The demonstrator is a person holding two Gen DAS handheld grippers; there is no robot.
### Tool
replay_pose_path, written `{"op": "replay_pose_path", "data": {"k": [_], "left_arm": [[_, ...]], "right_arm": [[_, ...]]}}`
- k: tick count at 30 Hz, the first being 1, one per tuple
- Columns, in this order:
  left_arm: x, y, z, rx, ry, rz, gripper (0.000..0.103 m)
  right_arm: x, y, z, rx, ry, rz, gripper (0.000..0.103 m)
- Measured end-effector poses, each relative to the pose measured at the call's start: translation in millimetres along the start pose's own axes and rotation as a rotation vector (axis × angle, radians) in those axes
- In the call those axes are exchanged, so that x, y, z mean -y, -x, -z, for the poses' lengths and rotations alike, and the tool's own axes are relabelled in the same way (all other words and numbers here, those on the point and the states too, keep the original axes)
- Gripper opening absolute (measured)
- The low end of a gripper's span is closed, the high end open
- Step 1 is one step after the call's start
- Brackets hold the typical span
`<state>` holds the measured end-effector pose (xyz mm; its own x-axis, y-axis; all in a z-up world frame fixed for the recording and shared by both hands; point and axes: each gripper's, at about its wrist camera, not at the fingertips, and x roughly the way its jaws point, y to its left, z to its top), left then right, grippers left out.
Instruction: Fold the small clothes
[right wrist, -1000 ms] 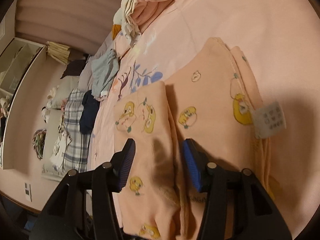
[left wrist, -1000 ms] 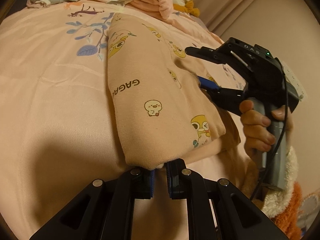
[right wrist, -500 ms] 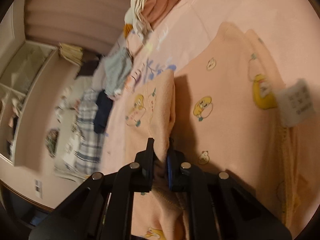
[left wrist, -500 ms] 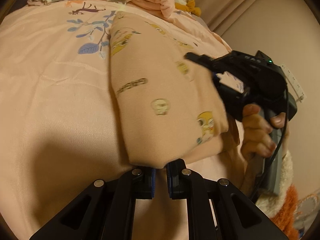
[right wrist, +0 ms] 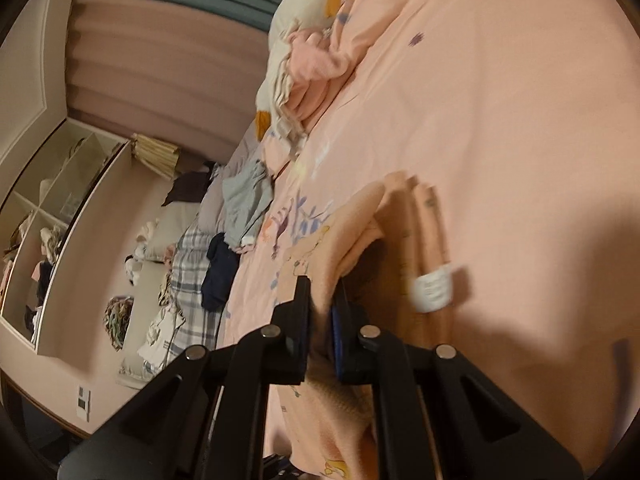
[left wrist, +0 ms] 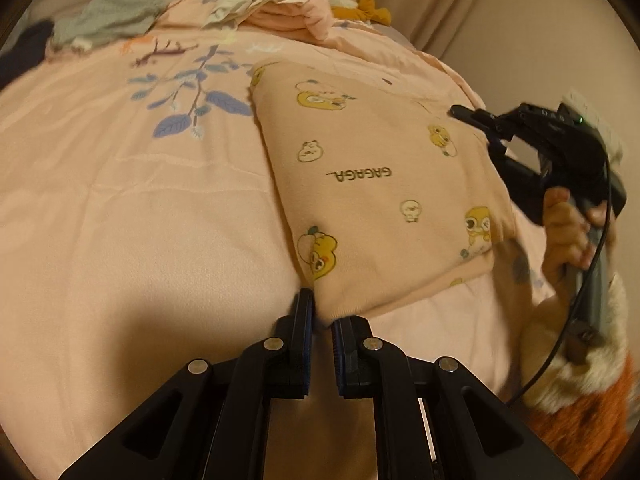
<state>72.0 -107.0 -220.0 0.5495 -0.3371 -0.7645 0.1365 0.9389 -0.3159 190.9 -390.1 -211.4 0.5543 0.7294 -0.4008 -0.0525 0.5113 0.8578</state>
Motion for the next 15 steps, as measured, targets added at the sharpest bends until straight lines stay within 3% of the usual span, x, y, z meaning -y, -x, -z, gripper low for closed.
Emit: {"op": "replay_pose_path", "data": {"k": [4, 9, 11, 13, 15], "left_arm": [[8.2, 2.4, 6.1, 0.015, -0.056, -0.04, 0.011], [0.1, 8.4, 4.1, -0.044, -0.032, 0.077, 0.011], [-3.8, 12.4, 1.1, -0.037, -0.018, 0.092, 0.011], [-1.3, 17.5, 0.6, -0.007, -0.055, 0.054, 0.011], [2.9, 20.5, 2.1, 0.005, -0.094, 0.015, 0.011]], "right_arm": [[10.0, 18.8, -2.0, 0.027, -0.009, 0.026, 0.008], [27.6, 29.6, -3.1, -0.029, -0.063, 0.01, 0.013], [30.0, 29.1, -0.6, -0.056, -0.062, 0.033, 0.022], [28.5, 26.6, 4.5, -0.086, -0.043, 0.057, 0.036], [23.4, 20.2, 12.0, -0.151, -0.004, 0.07, 0.044]]}}
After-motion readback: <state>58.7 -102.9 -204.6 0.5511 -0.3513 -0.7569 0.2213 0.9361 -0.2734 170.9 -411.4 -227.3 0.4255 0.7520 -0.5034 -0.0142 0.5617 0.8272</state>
